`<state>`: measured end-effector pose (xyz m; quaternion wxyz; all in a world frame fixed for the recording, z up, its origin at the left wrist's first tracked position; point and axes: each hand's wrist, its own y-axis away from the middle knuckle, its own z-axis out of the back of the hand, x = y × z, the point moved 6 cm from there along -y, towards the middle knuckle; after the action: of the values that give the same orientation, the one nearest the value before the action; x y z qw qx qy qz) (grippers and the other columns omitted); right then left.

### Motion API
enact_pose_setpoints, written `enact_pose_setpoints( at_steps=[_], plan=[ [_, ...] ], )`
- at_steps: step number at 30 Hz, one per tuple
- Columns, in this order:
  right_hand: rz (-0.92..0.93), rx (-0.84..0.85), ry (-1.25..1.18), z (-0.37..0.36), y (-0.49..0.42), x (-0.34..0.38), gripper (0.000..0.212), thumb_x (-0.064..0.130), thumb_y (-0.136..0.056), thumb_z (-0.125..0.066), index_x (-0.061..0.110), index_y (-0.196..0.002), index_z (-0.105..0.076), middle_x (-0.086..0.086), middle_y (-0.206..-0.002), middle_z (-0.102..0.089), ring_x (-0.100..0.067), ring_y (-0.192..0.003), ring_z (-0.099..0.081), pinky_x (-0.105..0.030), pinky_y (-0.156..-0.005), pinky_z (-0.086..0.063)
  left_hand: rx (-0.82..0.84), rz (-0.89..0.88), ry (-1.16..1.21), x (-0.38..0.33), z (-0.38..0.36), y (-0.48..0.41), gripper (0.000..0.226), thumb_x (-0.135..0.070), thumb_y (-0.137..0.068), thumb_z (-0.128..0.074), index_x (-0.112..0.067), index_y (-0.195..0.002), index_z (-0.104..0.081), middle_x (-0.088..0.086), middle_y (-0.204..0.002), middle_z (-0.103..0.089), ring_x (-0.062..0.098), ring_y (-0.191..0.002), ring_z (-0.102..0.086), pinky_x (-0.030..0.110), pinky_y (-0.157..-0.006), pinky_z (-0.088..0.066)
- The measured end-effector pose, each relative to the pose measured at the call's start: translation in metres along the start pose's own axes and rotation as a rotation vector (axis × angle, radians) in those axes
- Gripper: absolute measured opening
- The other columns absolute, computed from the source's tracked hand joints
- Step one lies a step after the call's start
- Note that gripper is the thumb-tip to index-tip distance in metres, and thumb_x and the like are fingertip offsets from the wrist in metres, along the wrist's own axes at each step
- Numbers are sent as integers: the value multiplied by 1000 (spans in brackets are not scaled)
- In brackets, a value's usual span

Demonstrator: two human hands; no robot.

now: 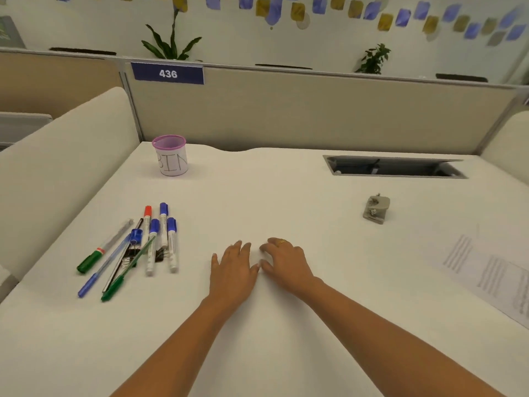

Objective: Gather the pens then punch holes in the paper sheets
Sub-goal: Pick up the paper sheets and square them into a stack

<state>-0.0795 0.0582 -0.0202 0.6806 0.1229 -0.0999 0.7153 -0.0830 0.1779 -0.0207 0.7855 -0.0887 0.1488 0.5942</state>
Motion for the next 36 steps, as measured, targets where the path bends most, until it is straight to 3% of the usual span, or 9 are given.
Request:
enact_pose_setpoints(
  at_steps=[12, 24, 30, 33, 36],
  plan=[
    [-317, -88, -41, 52, 92, -178, 42, 38, -94, -42, 23, -134, -44, -1, -150, -32, -13, -139, -27, -39, -110, -21, 114, -142, -22, -132, -59, -8, 57, -49, -93, -35, -24, -144, -24, -2, -157, -14, 16, -146, -6, 50, -116, -8],
    [-299, -162, -101, 117, 166, -348, 34, 31, -93, -48, 16, -122, -56, 0, -141, -46, -18, -129, -42, -32, -105, -32, 92, -91, 16, -301, -118, -3, 58, -53, -91, -39, -25, -141, -30, -1, -155, -18, 18, -145, -10, 50, -115, -11],
    [-287, -235, -191, 146, 198, -414, 24, 17, -92, -50, 9, -110, -63, -1, -121, -61, -20, -114, -53, -23, -83, -36, 35, 56, 33, -346, -134, -6, 64, -61, -86, -40, -24, -138, -35, -1, -154, -23, 21, -143, -14, 52, -113, -16],
    [-314, -244, -193, 153, 212, -439, 21, 19, -90, -53, 12, -107, -63, 0, -112, -64, -19, -107, -56, -23, -79, -37, 34, 74, 7, -359, -140, -3, 67, -64, -85, -38, -24, -138, -33, 0, -154, -22, 21, -143, -13, 53, -113, -16],
    [-331, -209, -206, 147, 221, -450, 24, 30, -89, -56, 20, -111, -59, 6, -119, -60, -14, -109, -53, -22, -84, -36, 30, 72, -21, -365, -145, 3, 69, -66, -84, -36, -25, -140, -30, 0, -155, -19, 22, -144, -11, 53, -113, -14]
  ],
)
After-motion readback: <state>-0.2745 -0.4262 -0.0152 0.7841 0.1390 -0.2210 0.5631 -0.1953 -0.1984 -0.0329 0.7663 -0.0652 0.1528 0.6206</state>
